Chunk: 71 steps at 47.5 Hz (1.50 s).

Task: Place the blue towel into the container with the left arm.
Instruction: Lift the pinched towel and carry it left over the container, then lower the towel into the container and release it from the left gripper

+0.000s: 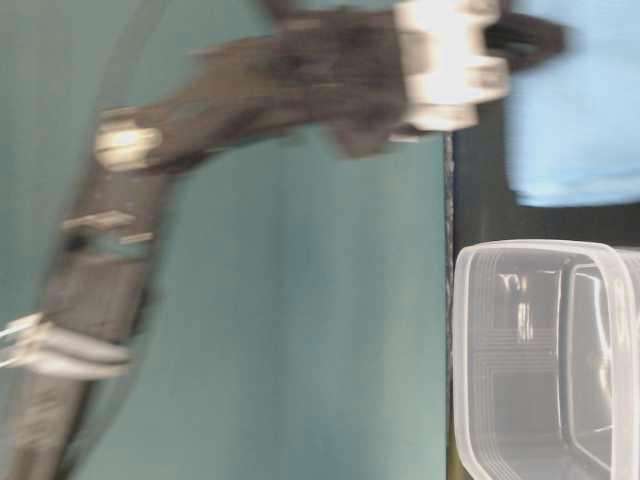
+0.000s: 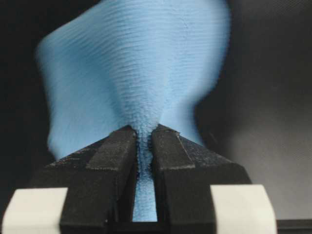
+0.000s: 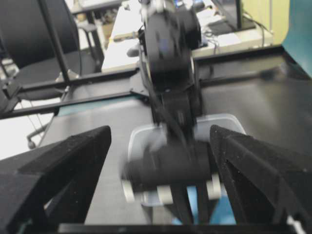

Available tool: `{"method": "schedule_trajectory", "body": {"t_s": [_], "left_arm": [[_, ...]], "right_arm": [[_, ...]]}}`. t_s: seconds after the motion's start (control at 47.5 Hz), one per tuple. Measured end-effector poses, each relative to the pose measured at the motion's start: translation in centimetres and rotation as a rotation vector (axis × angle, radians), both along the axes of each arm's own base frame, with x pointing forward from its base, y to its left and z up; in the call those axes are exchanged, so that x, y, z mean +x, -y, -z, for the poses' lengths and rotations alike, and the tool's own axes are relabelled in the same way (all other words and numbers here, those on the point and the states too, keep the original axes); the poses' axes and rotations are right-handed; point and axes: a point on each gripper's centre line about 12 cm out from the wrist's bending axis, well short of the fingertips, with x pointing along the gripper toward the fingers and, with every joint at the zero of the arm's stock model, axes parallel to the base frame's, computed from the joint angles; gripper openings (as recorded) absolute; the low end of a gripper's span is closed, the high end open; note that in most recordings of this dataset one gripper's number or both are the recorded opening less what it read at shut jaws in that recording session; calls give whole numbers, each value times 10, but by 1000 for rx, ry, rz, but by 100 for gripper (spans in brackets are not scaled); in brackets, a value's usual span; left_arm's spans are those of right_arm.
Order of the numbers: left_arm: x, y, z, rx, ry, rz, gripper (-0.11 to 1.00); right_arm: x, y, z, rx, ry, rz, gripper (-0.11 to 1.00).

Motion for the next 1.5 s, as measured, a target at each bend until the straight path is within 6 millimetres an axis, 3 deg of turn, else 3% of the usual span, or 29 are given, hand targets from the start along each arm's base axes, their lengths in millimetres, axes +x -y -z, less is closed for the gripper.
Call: {"method": "schedule_trajectory", "body": {"t_s": [0.084, 0.19, 0.295, 0.379, 0.548, 0.695, 1.369, 1.496], "left_arm": [[-8, 3, -41, 1, 46, 3, 6], [-33, 5, -95, 2, 84, 5, 6], [-63, 4, -127, 2, 81, -1, 6], [-85, 2, -139, 3, 71, -6, 6], [-128, -7, -124, 0, -6, -31, 6], [-151, -8, -105, -1, -26, -36, 6], [-167, -12, -68, -4, -20, -46, 7], [-168, -12, -59, -10, -7, -58, 38]], "right_arm": [[0, 0, 0, 0, 3, 0, 79], [-1, 0, -1, -3, 6, 0, 79], [-1, 0, -1, -3, 5, 0, 79], [0, 0, 0, -6, 3, 0, 79], [-1, 0, -1, -3, 5, 0, 79], [-1, 0, -1, -5, 6, 0, 79], [-1, 0, -2, 0, 14, 0, 79], [-1, 0, -3, 1, 22, 0, 79]]}}
